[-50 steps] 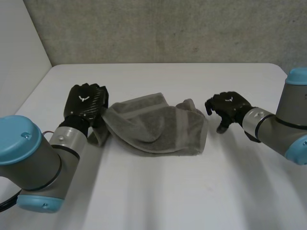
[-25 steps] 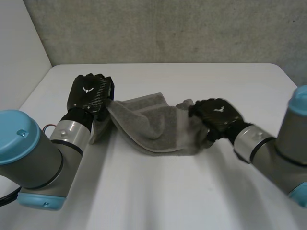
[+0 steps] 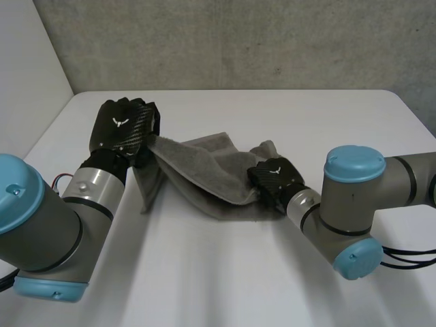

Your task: Fold the towel.

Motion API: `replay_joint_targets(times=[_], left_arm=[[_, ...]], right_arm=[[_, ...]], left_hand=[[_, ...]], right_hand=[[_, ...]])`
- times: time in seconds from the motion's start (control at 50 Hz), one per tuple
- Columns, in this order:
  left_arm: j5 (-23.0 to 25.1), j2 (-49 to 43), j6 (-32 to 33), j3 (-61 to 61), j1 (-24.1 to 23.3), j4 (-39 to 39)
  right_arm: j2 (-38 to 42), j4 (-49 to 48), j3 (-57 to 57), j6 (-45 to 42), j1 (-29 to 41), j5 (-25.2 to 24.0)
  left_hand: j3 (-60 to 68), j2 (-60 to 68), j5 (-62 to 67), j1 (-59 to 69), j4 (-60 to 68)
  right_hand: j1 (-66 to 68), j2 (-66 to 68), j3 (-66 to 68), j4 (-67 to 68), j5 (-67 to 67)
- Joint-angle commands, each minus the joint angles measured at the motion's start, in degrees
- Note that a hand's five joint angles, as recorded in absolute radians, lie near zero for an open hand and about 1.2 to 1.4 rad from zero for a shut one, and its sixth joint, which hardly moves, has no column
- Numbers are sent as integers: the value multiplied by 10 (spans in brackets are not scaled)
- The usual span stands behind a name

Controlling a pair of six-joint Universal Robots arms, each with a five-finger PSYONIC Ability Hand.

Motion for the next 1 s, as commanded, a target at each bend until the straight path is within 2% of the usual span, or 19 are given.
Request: replay_joint_targets(times=[0.02,0.04,0.2,0.24,0.3,0.34,0.36,0.4,0.46,0.5,0.58,0.7,0.8,0.88,0.9,0.92,0.96,0.98,1.0], left_arm=[[1,-2,1,0,2,0],[1,-2,1,0,2,0],[2,17,13,11,5,-20],[3,64,35,27,6,-52],[3,86,50,35,8,-65],[3,135,85,63,9,-89],[3,135,85,63,9,-89],[3,163,106,100,11,-122],[4,159,114,145,13,-178],[7,143,115,166,13,-209],[19,40,120,220,14,-288],[26,-74,150,276,34,-344],[25,-203,252,397,40,-370],[23,-229,302,472,43,-360],[21,-229,314,508,44,-338],[21,-229,314,508,44,-337],[20,-221,301,539,39,-240],[20,-221,301,539,39,-239],[20,-196,282,532,39,-176]], right_arm=[[-112,-15,41,-3,-13,1],[-113,-16,41,-3,-13,1],[-295,15,51,-2,-33,-1],[-371,57,34,-7,-48,-25],[-402,82,15,-7,-60,-41],[-442,155,-37,-9,-95,-72],[-442,155,-37,-9,-95,-72],[-439,252,-93,-23,-136,-105],[-398,302,-123,-43,-180,-135],[-375,312,-132,-56,-180,-140],[-309,343,-143,-109,-157,-131],[-226,347,-165,-154,-126,-93],[-110,318,-257,-170,-84,-47],[-80,255,-307,-163,-74,-27],[-81,200,-316,-157,-73,-9],[-81,199,-317,-157,-73,-8],[-98,29,-293,-133,-71,33],[-98,28,-293,-133,-71,33],[-124,-61,-259,-129,-71,51]], left_hand=[[103,103,109,124,102],[103,103,109,124,102],[103,103,109,124,102],[103,103,109,124,102],[103,103,109,124,102],[103,103,109,124,102],[103,103,109,124,102],[103,103,109,124,102],[103,103,109,124,102],[103,103,109,124,102],[103,103,109,124,102],[103,103,109,124,102],[103,103,109,124,102],[103,103,109,124,102],[103,103,109,124,102],[103,103,109,124,102],[103,103,109,124,102],[103,103,109,124,102],[103,103,109,124,102]], right_hand=[[43,39,35,36,34],[43,39,35,36,34],[43,39,35,36,34],[43,39,35,36,34],[43,39,35,36,34],[43,39,35,36,34],[43,39,35,36,34],[43,39,35,36,34],[43,39,35,36,34],[43,39,35,36,34],[43,39,35,36,34],[43,39,35,36,34],[43,39,35,36,34],[43,39,35,36,34],[43,39,35,36,34],[43,39,35,36,34],[43,39,35,36,34],[43,39,35,36,34],[43,39,35,36,34]])
